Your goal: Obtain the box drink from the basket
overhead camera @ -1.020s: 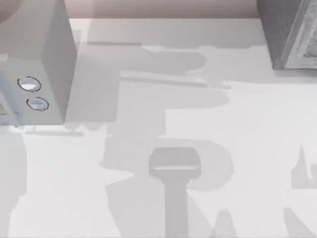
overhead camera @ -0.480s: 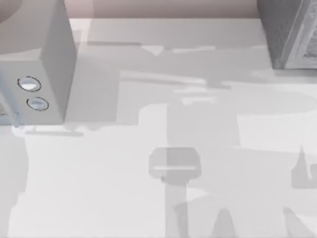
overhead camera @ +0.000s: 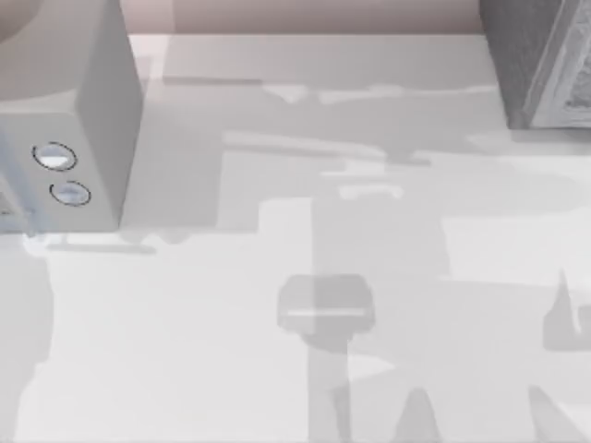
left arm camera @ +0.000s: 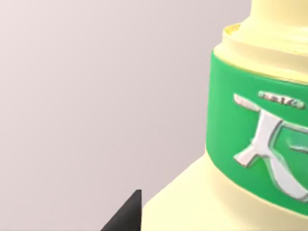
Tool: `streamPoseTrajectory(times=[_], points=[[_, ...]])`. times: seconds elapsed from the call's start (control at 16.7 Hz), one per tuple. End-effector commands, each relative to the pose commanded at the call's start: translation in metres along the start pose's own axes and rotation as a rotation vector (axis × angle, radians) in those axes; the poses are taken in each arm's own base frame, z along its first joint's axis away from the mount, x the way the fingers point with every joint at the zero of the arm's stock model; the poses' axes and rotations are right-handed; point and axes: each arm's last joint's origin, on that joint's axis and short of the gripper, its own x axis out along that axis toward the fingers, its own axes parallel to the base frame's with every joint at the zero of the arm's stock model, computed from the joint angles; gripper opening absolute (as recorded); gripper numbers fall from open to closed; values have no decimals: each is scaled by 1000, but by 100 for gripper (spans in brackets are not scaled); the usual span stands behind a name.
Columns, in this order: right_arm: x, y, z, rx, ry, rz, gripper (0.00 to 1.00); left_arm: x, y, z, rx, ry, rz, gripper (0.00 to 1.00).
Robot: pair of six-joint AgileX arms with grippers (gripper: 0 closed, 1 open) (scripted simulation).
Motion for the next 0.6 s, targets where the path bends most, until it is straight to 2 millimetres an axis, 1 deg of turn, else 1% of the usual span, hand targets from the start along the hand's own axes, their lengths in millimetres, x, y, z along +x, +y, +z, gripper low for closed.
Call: streamPoseTrajectory(times=[0.12, 0.24, 0.42, 0.54, 0.6], points=[[0, 0, 0, 0, 0, 0, 100, -12, -9, -1, -6, 11, 0, 0], [0, 0, 0, 0, 0, 0, 100, -33, -23, -1, -7, 11, 0, 0], [0, 0, 0, 0, 0, 0, 100, -80, -50, -5, -2, 2, -2, 0], [0, 0, 0, 0, 0, 0, 100, -119, -69, -19, 1, -1, -3, 0], [0, 0, 0, 0, 0, 0, 100, -138, -78, -29, 1, -1, -3, 0]])
